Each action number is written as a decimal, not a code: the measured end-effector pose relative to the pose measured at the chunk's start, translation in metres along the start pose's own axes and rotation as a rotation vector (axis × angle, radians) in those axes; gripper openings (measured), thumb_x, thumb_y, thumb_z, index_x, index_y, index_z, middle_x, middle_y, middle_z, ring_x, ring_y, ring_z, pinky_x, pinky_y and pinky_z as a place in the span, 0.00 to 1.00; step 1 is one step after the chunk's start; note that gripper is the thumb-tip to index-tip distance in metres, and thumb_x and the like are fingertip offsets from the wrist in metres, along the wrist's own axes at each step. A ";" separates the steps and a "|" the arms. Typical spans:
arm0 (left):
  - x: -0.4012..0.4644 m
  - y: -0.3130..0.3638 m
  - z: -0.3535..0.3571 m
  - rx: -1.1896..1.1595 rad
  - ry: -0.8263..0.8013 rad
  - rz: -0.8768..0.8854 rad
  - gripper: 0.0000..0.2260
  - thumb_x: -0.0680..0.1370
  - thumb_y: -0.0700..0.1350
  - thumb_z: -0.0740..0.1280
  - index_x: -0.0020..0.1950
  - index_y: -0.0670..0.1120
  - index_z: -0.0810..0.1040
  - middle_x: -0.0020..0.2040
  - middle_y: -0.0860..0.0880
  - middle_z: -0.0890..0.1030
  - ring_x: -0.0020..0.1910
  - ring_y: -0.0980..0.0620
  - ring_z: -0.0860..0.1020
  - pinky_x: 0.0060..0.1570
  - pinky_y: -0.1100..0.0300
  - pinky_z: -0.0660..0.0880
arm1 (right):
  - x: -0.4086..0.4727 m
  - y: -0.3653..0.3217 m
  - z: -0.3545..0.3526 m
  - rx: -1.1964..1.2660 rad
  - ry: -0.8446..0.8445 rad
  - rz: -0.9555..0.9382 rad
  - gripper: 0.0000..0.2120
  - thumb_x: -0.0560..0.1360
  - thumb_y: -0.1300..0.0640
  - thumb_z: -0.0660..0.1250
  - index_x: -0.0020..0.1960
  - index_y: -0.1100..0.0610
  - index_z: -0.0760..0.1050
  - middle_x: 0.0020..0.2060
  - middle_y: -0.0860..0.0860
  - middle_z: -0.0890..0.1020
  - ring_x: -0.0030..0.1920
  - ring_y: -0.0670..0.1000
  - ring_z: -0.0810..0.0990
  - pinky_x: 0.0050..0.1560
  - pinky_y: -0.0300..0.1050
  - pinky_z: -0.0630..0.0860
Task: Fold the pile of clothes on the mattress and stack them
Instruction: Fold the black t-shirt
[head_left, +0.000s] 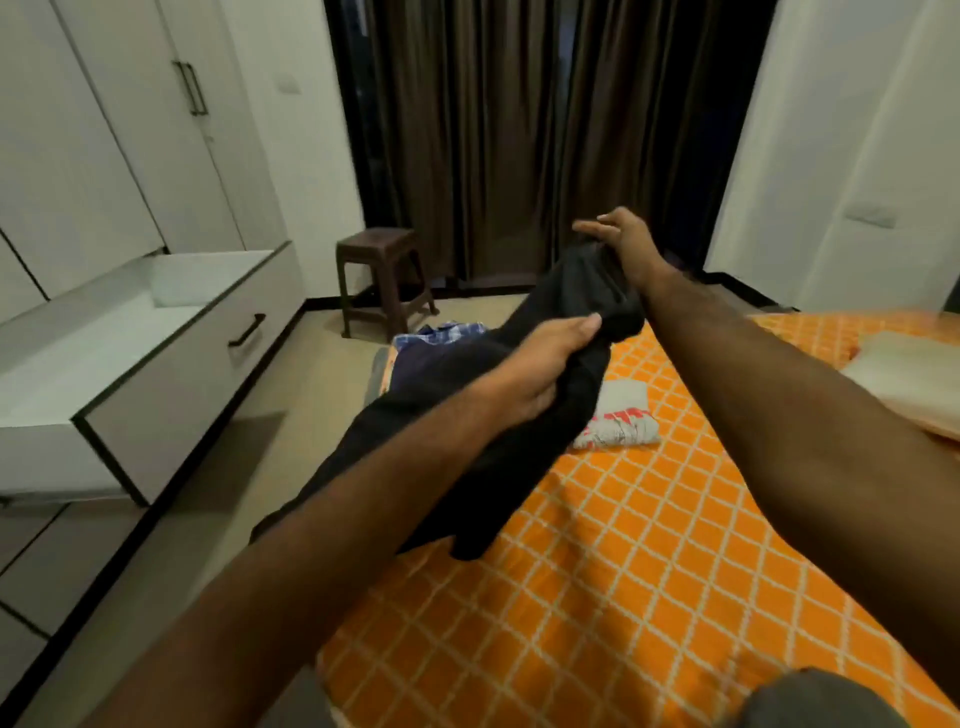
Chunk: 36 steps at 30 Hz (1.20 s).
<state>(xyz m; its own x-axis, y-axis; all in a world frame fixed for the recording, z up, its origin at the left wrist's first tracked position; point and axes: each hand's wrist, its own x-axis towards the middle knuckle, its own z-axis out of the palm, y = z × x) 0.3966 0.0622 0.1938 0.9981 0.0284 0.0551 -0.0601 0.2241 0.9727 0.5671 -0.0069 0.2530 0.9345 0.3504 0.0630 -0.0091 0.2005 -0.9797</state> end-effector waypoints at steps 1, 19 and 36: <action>0.012 -0.033 0.011 -0.003 -0.013 -0.023 0.10 0.84 0.40 0.59 0.55 0.39 0.79 0.43 0.43 0.80 0.40 0.53 0.77 0.41 0.64 0.73 | 0.007 0.018 -0.019 -0.110 0.065 0.026 0.14 0.82 0.53 0.59 0.55 0.61 0.80 0.35 0.50 0.84 0.37 0.48 0.80 0.38 0.38 0.75; 0.108 -0.297 0.157 0.055 -0.305 -0.517 0.31 0.82 0.42 0.65 0.81 0.55 0.54 0.75 0.43 0.66 0.65 0.43 0.73 0.45 0.56 0.75 | 0.035 0.236 -0.327 -0.523 0.334 0.279 0.28 0.76 0.77 0.53 0.74 0.63 0.69 0.68 0.63 0.73 0.67 0.63 0.74 0.55 0.50 0.73; -0.020 -0.345 0.000 1.649 -0.670 0.140 0.28 0.75 0.71 0.58 0.68 0.56 0.69 0.62 0.55 0.71 0.58 0.54 0.73 0.54 0.55 0.73 | -0.183 0.300 -0.367 -0.749 0.170 0.815 0.32 0.70 0.31 0.71 0.54 0.60 0.77 0.47 0.54 0.81 0.47 0.56 0.81 0.44 0.47 0.75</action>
<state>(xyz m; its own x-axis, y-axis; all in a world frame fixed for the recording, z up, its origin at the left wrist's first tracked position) 0.3973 -0.0155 -0.1429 0.8479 -0.4961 -0.1867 -0.4800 -0.8681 0.1266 0.5243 -0.3464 -0.1227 0.7841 -0.0156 -0.6205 -0.4776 -0.6535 -0.5872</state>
